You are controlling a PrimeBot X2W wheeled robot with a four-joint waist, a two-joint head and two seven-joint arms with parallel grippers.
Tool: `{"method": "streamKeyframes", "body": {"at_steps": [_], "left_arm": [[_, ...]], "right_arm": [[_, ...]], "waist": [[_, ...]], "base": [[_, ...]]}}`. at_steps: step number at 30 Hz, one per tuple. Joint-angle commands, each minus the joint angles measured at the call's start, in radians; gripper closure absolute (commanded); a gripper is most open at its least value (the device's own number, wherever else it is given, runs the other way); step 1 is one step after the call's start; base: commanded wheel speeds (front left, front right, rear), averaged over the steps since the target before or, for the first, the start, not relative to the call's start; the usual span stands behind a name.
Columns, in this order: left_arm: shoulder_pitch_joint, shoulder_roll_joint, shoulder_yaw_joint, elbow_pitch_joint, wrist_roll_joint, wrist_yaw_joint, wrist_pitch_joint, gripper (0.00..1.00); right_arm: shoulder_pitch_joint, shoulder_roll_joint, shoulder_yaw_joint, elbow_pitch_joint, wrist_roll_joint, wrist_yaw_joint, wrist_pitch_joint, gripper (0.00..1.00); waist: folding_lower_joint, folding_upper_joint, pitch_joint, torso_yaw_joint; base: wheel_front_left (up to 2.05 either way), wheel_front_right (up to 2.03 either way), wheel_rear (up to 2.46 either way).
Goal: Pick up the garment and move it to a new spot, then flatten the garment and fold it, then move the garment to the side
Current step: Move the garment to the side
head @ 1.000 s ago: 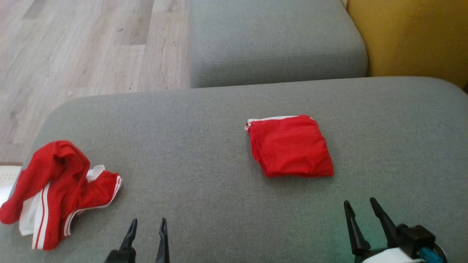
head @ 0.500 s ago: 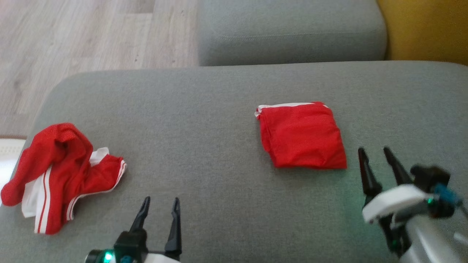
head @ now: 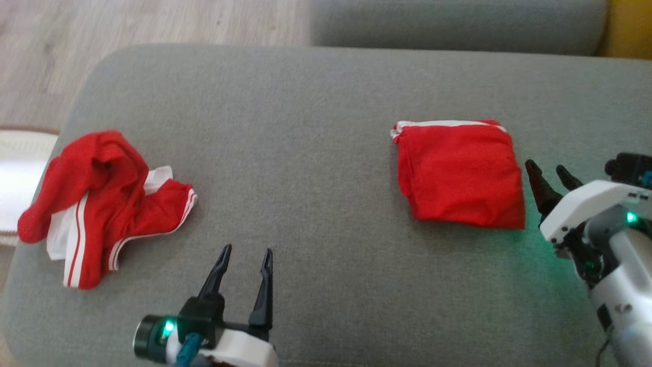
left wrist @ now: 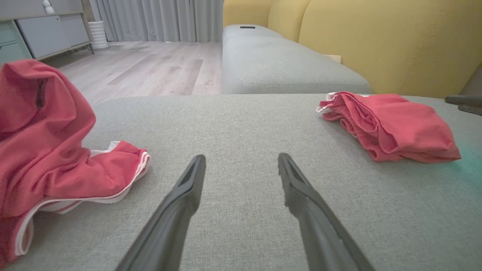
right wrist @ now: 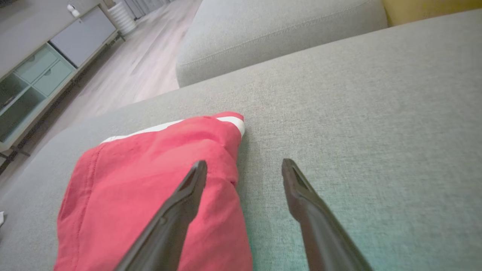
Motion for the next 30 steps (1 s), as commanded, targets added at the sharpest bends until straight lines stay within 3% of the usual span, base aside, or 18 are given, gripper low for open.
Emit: {"method": "streamKeyframes", "body": {"at_steps": [1,6,7,11,12,14,21,30], "left_arm": [[-0.052,-0.007,0.023,-0.035,-0.006,0.005,-0.008,0.00],[-0.083,-0.007,0.003,-0.034,-0.012,0.015,-0.008,0.00],[-0.088,-0.007,0.000,-0.034,-0.013,0.017,-0.008,0.00],[-0.102,-0.007,-0.010,-0.036,-0.019,0.029,-0.008,0.00],[-0.104,-0.007,-0.011,-0.037,-0.021,0.032,-0.008,0.00],[-0.108,-0.007,-0.014,-0.040,-0.023,0.038,-0.008,0.00],[-0.142,-0.007,-0.025,-0.063,-0.026,0.044,-0.008,0.00],[-0.260,-0.007,-0.078,-0.115,-0.019,0.049,-0.008,0.00]], "right_arm": [[-0.040,-0.022,0.028,-0.015,0.012,0.008,0.006,0.00],[-0.088,-0.052,0.088,0.038,0.082,0.008,0.050,0.00],[-0.092,-0.056,0.103,0.046,0.095,0.008,0.063,0.15],[-0.101,-0.069,0.163,0.063,0.133,0.008,0.084,0.52],[-0.102,-0.071,0.176,0.066,0.144,0.008,0.087,0.58],[-0.106,-0.077,0.201,0.065,0.163,0.008,0.087,1.00],[-0.159,-0.169,0.266,0.071,0.154,0.008,0.014,1.00],[-0.250,-0.386,0.303,0.093,0.100,0.008,-0.047,1.00]], "waist": [[-0.0002,0.0000,0.026,0.020],[-0.0002,0.0000,0.059,0.039],[-0.0002,0.0000,0.066,0.042],[-0.0002,0.0000,0.082,0.046],[-0.0002,0.0000,0.087,0.045],[-0.0002,0.0000,0.095,0.042],[-0.0002,0.0000,0.151,0.004],[-0.0002,0.0000,0.294,-0.078]], "base": [[0.00,0.00,0.00],[0.00,0.00,0.00],[0.00,0.00,0.00],[0.00,0.00,0.00],[0.00,0.00,0.00],[0.00,0.00,0.00],[0.00,0.00,0.00],[0.00,0.00,0.00]]}}
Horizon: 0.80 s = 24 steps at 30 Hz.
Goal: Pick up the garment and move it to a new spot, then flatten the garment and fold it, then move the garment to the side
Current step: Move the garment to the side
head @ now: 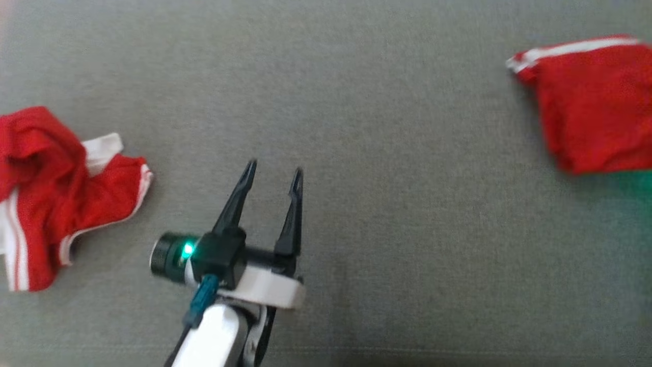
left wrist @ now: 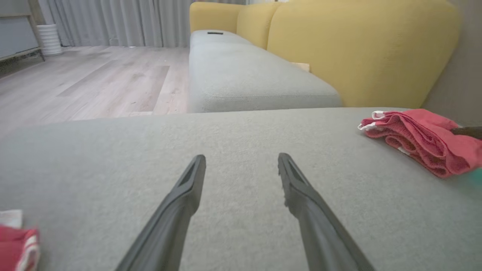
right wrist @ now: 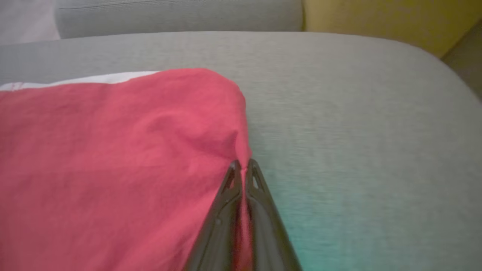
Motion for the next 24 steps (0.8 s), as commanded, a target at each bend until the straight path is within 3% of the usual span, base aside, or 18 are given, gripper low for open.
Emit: {"method": "streamKeyframes", "body": {"at_steps": [1,14,22,23,24], "left_arm": [[-0.050,-0.004,0.020,-0.045,0.008,0.006,-0.008,0.00],[-0.239,-0.004,-0.005,-0.112,0.040,0.015,-0.008,0.00],[-0.245,-0.004,-0.016,-0.123,0.050,-0.011,-0.008,0.00],[-0.244,-0.004,-0.016,-0.122,0.050,-0.013,-0.008,0.00],[-0.244,-0.004,-0.016,-0.119,0.050,-0.015,-0.008,0.00]], "right_arm": [[-0.014,-0.058,0.005,-0.010,-0.012,0.007,-0.018,1.00],[-0.119,-0.276,-0.038,0.068,-0.113,0.007,-0.174,1.00],[-0.174,-0.305,-0.057,0.129,-0.191,0.007,-0.218,1.00],[-0.180,-0.304,-0.060,0.141,-0.204,0.007,-0.222,0.35],[-0.190,-0.303,-0.069,0.159,-0.222,0.007,-0.234,0.00]], "waist": [[-0.0001,0.0000,0.065,-0.046],[-0.0001,0.0000,0.200,-0.111],[-0.0001,0.0000,0.214,-0.110],[-0.0001,0.0000,0.214,-0.106],[-0.0001,0.0000,0.211,-0.101]], "base": [[0.00,0.00,0.00],[0.00,0.00,0.00],[0.00,0.00,0.00],[0.00,0.00,0.00],[0.00,0.00,0.00]]}}
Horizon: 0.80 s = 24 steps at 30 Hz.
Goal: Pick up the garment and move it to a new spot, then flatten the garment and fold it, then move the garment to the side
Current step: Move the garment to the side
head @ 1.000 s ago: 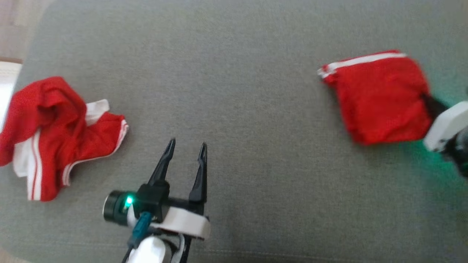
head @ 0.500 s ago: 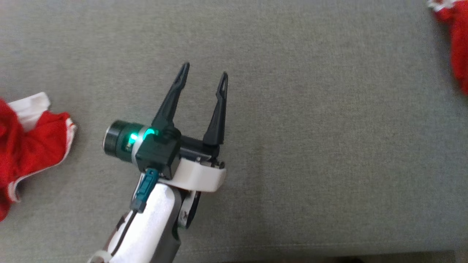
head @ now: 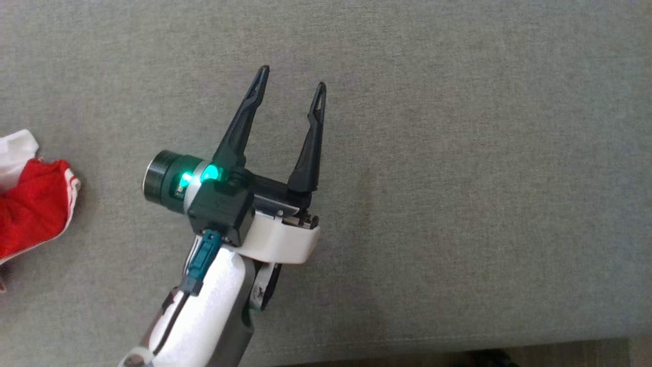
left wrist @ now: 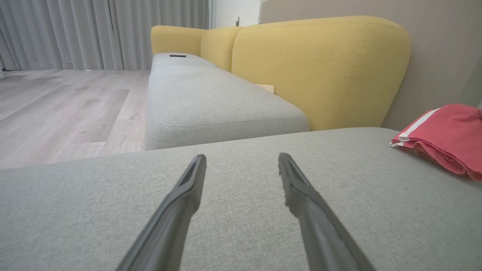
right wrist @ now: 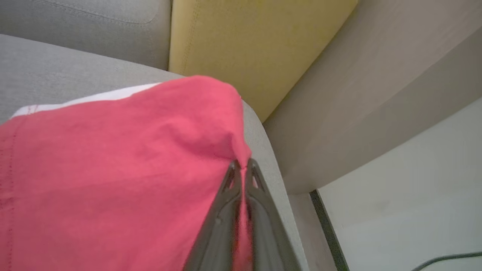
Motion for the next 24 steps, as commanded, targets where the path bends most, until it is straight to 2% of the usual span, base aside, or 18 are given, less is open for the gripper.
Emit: {"method": "streamKeyframes", "body": {"at_steps": [1,6,13,18,24], "left_arm": [[-0.008,0.000,0.021,-0.033,0.008,-0.005,-0.005,0.00],[0.015,0.000,0.041,-0.019,0.005,0.006,-0.005,0.00],[0.122,0.000,0.113,0.046,-0.025,0.022,-0.005,0.00],[0.199,0.009,0.169,0.116,-0.042,0.011,-0.005,0.00],[0.292,0.010,0.237,0.155,-0.067,-0.009,-0.005,0.00]], "right_arm": [[0.010,-0.046,-0.013,0.020,-0.024,0.007,-0.025,0.00],[-0.009,0.045,-0.051,0.101,-0.090,0.007,-0.059,0.00],[0.047,0.280,-0.079,0.101,-0.117,0.007,-0.084,0.00],[0.149,0.426,-0.108,0.012,-0.120,0.007,-0.092,0.00],[0.376,0.558,-0.204,-0.248,-0.110,0.007,-0.092,0.00]], "waist": [[0.0000,0.0001,-0.007,0.009],[0.0000,0.0001,-0.065,0.028],[0.0000,0.0001,-0.218,0.030],[0.0000,0.0001,-0.339,0.033],[0.0000,0.0001,-0.474,0.043]], "base": [[0.00,0.00,0.00],[0.00,0.00,0.00],[0.00,0.00,0.00],[0.00,0.00,0.00],[0.00,0.00,0.00]]}}
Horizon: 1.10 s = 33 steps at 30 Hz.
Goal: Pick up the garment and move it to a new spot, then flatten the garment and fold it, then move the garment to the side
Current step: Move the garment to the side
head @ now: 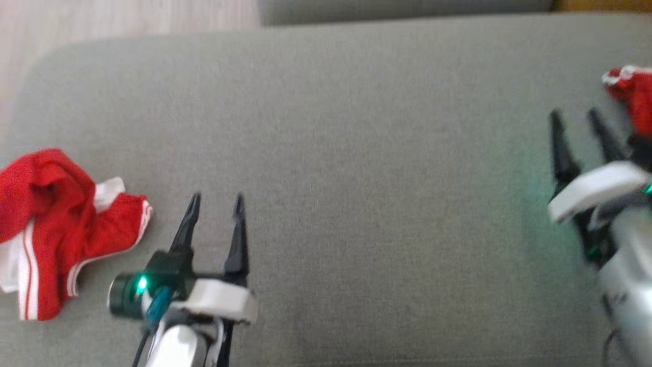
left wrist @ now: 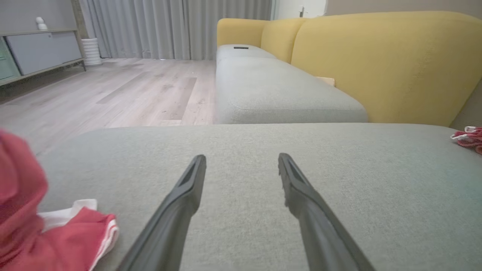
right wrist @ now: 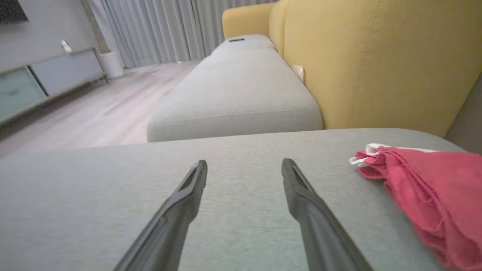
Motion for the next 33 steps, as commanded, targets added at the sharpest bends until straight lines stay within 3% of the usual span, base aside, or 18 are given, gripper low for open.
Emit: {"method": "streamKeyframes", "body": {"at_steps": [1,7,11,22,33], "left_arm": [[0.016,0.007,0.050,-0.021,-0.004,-0.008,-0.005,0.00],[0.129,0.006,0.110,-0.028,0.002,-0.016,-0.005,0.00],[0.178,0.005,0.126,-0.057,0.031,-0.028,-0.005,0.00],[0.280,-0.001,0.149,-0.120,0.073,-0.046,-0.005,0.00],[0.307,-0.003,0.144,-0.098,0.105,-0.063,-0.005,0.00]], "right_arm": [[0.065,0.016,-0.017,-0.078,-0.012,0.007,-0.012,0.00],[0.330,0.143,-0.118,-0.349,-0.137,0.007,-0.012,0.00],[0.464,0.193,-0.114,-0.499,-0.198,0.007,-0.012,0.00],[0.672,0.262,-0.171,-0.605,-0.334,0.007,-0.012,0.00],[0.701,0.287,-0.198,-0.600,-0.349,0.007,-0.012,0.00]], "waist": [[0.0001,0.0000,-0.099,0.006],[0.0001,0.0000,-0.178,-0.002],[0.0001,0.0000,-0.205,-0.005],[0.0001,0.0000,-0.260,-0.004],[0.0001,0.0000,-0.280,-0.002]], "base": [[0.00,0.00,0.00],[0.00,0.00,0.00],[0.00,0.00,0.00],[0.00,0.00,0.00],[0.00,0.00,0.00]]}}
